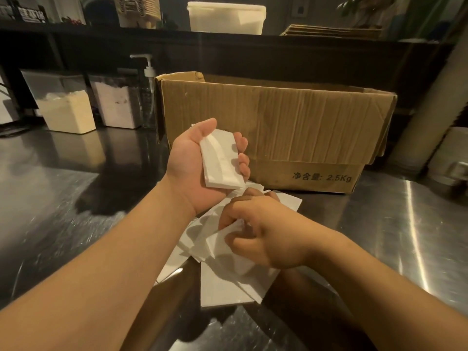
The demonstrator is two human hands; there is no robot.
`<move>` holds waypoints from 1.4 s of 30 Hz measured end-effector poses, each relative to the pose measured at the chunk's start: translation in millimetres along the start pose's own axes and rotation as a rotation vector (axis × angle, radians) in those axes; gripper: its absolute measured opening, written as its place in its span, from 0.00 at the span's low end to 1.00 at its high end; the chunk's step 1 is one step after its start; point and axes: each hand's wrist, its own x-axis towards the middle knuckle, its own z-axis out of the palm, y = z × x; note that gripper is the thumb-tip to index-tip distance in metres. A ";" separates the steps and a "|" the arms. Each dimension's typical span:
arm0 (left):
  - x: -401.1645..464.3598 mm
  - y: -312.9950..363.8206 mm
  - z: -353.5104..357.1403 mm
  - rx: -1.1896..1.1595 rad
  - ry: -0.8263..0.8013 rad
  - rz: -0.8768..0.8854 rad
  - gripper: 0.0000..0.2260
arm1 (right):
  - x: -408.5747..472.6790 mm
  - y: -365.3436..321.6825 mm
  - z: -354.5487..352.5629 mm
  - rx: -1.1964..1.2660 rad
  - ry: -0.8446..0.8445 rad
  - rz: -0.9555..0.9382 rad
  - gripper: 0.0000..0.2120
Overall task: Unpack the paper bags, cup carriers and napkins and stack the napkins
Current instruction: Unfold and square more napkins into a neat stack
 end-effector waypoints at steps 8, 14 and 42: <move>-0.7 0.0 0.7 -0.004 0.009 0.021 0.17 | 6.8 -0.1 10.8 0.236 0.194 0.221 0.05; -1.2 2.2 -1.2 -0.025 0.003 0.010 0.18 | 4.1 10.2 -10.1 0.566 0.271 0.338 0.04; 3.5 0.3 -2.7 -0.067 0.048 -0.005 0.17 | -12.2 63.0 -35.9 0.111 -0.118 0.419 0.15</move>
